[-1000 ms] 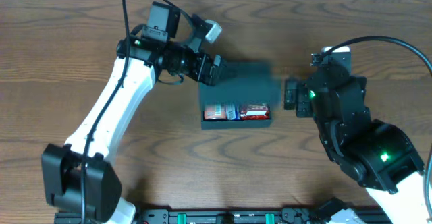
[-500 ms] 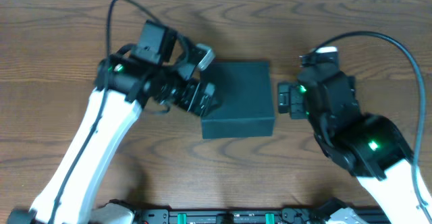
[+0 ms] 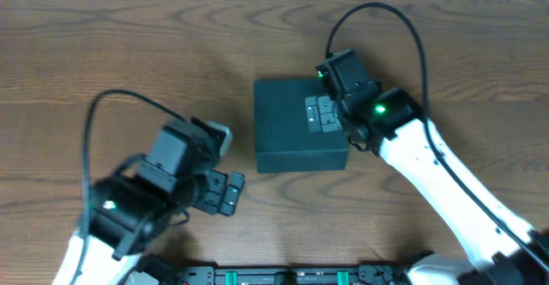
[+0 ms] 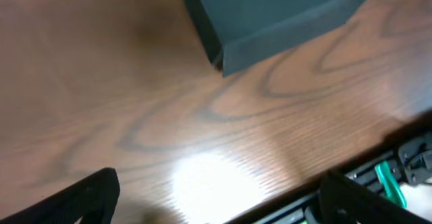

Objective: Pack container
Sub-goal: 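Press the closed lid down with both grippers on top of the box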

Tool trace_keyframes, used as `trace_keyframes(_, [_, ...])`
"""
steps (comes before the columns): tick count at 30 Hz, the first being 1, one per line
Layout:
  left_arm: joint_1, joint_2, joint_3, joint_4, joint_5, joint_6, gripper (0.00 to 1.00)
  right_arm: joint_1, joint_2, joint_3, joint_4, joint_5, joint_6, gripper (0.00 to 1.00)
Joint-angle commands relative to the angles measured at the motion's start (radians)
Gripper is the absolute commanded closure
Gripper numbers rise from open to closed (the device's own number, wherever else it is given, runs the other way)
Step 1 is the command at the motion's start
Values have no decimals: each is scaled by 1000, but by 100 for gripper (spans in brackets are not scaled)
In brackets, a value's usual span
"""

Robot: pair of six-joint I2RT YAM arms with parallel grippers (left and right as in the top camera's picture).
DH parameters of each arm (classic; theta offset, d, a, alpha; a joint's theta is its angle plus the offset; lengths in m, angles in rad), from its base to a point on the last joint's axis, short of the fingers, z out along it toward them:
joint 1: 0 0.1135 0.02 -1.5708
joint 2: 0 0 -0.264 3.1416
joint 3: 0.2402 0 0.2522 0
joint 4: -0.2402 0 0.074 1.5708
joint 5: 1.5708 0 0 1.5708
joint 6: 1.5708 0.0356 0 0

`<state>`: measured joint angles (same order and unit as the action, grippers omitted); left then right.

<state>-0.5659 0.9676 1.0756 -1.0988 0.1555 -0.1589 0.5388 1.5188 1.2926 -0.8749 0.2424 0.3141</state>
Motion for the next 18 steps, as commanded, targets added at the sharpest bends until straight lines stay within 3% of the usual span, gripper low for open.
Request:
trace_keyframes(1, [-74, -14, -117, 71, -66, -146, 5, -3, 51, -19, 29, -4, 19, 1])
trace_keyframes(6, [-206, 30, -224, 224, -152, -233, 4, -5, 140, -25, 67, -3, 18, 1])
trace_keyframes(11, [-301, 109, -239, 278, -257, -261, 5, -16, 219, -26, 72, -4, 23, 1])
trace_keyframes(18, [-362, 255, -239, 345, -265, -277, 5, -25, 294, -27, 70, -8, 34, 1])
